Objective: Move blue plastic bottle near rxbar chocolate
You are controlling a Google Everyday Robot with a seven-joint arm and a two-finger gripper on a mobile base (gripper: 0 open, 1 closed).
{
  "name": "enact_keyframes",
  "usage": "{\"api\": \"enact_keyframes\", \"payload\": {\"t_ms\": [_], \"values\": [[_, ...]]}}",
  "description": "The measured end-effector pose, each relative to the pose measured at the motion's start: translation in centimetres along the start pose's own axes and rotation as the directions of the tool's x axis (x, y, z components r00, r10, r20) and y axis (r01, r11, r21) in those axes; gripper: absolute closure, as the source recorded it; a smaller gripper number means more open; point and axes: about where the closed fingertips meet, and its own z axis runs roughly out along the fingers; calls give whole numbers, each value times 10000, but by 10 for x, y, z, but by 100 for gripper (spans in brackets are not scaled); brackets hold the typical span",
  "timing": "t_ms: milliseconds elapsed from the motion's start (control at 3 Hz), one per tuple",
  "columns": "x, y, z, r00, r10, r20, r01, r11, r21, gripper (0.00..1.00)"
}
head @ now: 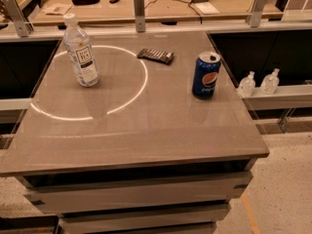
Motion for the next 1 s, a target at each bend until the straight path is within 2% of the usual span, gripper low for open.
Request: {"api": "enact_keyframes", "payload": {"t_ms": [333,667,1000], "values": [[-9,2,-16,9997,-81,217,79,9999,98,0],[-10,5,-5,9989,435,185,-429,9987,-288,0],[8,18,46,9947,1022,-125,-1029,9857,-1334,0]]}}
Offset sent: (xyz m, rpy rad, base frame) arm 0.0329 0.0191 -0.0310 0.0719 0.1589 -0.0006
